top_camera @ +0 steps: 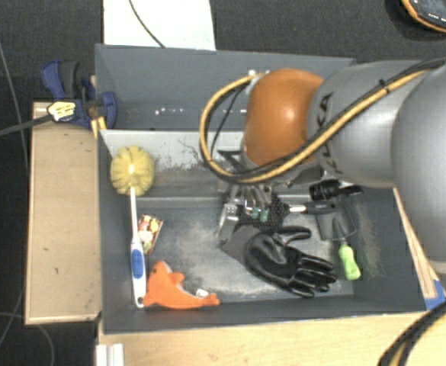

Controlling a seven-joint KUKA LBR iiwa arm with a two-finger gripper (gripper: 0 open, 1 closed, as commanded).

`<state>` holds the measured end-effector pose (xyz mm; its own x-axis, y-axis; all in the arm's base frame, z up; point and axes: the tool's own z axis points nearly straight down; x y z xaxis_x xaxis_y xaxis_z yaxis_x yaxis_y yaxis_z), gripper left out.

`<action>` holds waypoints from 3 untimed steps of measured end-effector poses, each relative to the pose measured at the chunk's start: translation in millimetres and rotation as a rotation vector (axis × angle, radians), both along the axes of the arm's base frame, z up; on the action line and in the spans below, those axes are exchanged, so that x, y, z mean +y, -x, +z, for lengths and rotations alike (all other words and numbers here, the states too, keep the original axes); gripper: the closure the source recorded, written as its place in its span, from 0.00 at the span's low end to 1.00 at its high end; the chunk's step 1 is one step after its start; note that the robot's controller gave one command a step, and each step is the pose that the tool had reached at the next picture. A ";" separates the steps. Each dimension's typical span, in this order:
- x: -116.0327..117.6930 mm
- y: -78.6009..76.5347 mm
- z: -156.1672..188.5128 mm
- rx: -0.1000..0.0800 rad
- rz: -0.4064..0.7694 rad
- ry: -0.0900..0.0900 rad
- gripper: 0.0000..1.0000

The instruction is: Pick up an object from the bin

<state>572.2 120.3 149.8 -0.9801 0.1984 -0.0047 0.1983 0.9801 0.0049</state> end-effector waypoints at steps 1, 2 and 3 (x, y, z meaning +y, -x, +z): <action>6.3 13.2 -64.1 -0.001 0.356 0.002 1.00; 7.9 16.1 -73.7 0.001 0.369 0.002 1.00; -22.2 11.3 -59.5 -0.006 0.414 0.002 1.00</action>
Offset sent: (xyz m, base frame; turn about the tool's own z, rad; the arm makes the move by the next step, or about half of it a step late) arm 0.0000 0.0000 0.0000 0.0000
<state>560.8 98.1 90.3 -0.9770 -0.2130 -0.0102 -0.2130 0.9770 0.0030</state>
